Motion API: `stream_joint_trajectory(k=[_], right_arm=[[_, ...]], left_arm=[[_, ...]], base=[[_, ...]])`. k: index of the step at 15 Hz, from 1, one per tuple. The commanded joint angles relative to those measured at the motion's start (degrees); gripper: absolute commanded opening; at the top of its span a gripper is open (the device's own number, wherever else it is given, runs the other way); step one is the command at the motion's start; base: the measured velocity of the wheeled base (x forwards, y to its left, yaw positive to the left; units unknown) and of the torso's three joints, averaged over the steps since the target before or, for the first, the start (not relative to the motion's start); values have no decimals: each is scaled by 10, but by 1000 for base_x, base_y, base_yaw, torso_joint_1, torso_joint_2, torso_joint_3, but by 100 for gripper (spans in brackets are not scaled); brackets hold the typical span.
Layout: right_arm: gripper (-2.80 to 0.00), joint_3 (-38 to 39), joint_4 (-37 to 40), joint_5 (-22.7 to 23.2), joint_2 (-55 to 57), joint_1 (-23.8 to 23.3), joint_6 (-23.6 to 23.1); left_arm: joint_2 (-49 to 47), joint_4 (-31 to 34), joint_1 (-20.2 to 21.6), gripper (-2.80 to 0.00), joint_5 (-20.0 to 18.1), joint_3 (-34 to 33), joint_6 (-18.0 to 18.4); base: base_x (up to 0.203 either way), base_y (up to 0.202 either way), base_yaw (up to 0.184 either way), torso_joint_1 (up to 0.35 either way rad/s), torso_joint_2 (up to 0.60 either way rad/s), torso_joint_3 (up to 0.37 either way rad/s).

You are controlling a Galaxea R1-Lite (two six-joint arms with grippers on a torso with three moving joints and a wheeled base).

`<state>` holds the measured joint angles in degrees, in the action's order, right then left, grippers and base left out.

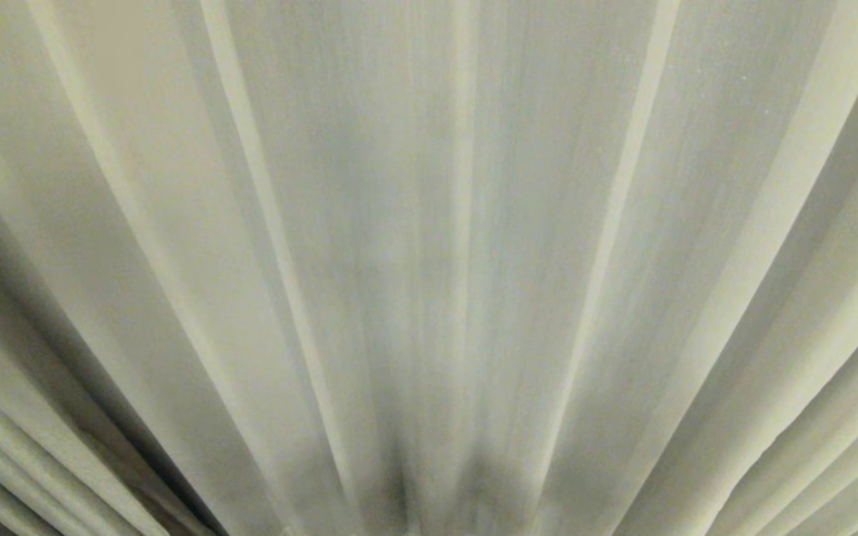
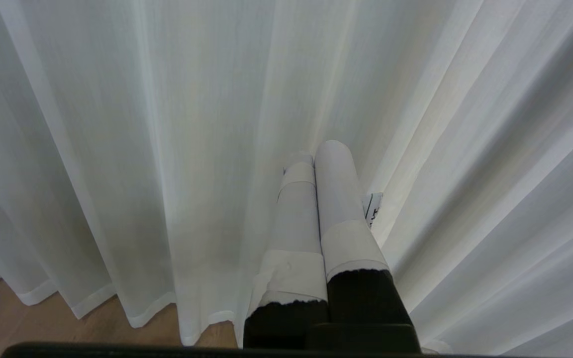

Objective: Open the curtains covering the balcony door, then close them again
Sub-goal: Close the outer curtains on both sides

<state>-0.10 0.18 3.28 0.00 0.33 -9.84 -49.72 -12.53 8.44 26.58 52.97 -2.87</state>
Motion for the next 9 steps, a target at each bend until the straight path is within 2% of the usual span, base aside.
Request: stream_joint_trajectory(k=[1, 3, 6, 8, 9], right_arm=[[-280, 0, 0, 1, 1, 0, -1], [-280, 0, 0, 1, 1, 0, -1], [-280, 0, 0, 1, 1, 0, -1], [-280, 0, 0, 1, 1, 0, -1], [-280, 0, 0, 1, 1, 0, -1]], left_arm=[[-101, -43, 99, -280, 15, 24, -17], [-137, -64, 158, -280, 20, 30, -40], [-176, -70, 230, -280, 20, 29, -48], [-199, -71, 245, -280, 18, 14, -64], [-211, -71, 247, 0, 18, 13, -66]], base=[[0, 0, 0, 0, 0, 0], [0, 0, 0, 0, 0, 0], [0, 0, 0, 0, 0, 0], [0, 0, 0, 0, 0, 0], [0, 0, 0, 0, 0, 0]])
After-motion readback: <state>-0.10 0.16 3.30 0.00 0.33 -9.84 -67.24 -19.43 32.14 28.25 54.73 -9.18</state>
